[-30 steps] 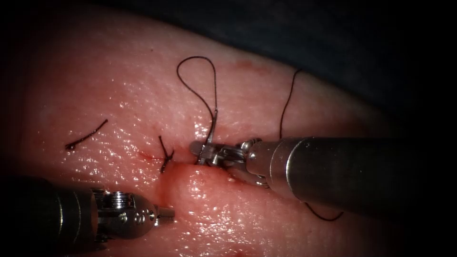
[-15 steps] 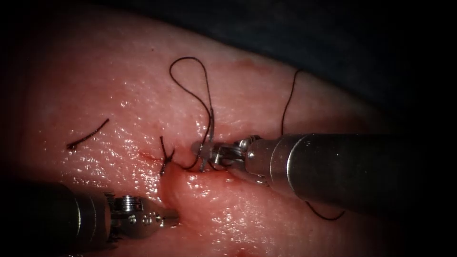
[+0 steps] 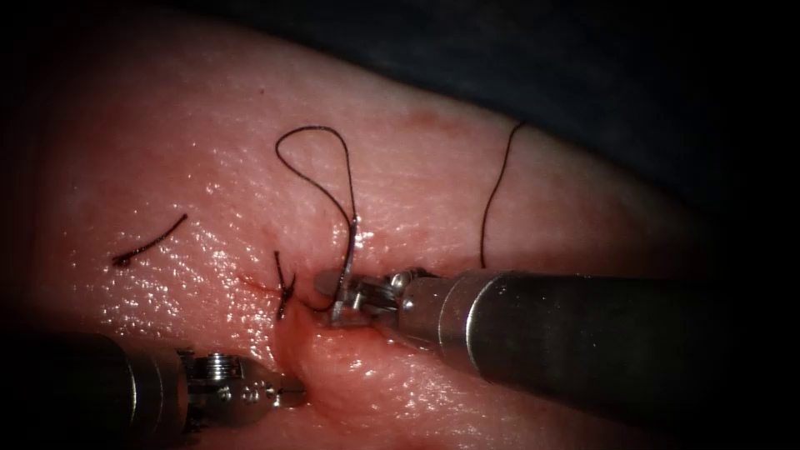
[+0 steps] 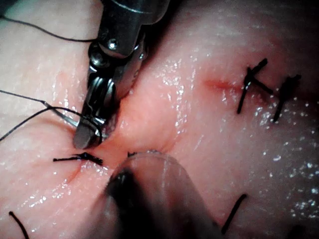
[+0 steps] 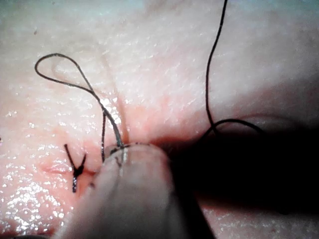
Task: Wound Closure
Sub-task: With the right tool throw the needle through the bottom of the cut while the left gripper apposes.
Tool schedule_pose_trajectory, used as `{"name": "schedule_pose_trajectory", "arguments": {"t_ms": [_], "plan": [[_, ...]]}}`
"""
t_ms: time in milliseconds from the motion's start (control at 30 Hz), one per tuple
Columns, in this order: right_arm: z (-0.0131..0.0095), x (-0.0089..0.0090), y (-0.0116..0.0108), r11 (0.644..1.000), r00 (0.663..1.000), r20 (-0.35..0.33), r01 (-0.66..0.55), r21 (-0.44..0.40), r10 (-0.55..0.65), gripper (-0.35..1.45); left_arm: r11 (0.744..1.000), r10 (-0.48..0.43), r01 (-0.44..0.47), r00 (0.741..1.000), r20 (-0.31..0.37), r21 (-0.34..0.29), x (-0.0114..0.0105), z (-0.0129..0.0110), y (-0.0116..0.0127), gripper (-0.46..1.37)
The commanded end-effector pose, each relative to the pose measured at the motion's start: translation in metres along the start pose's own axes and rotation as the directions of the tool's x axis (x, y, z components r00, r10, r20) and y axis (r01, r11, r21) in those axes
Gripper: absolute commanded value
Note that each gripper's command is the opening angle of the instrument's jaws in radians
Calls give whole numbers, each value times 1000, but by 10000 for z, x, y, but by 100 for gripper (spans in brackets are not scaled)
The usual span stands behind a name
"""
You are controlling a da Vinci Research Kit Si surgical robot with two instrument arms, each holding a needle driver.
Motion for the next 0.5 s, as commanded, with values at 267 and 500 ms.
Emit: {"name": "schedule_pose_trajectory", "arguments": {"t_ms": [267,500], "plan": [[-14,-19,2,1000,1000,3,8,15,-8,-35,1000,-3,3,1000,-3,3,1,-3,-2,-35],[-16,-35,6,1000,1000,19,20,6,-20,-35,1000,-4,4,1000,-4,8,1,-4,-3,-35]]}}
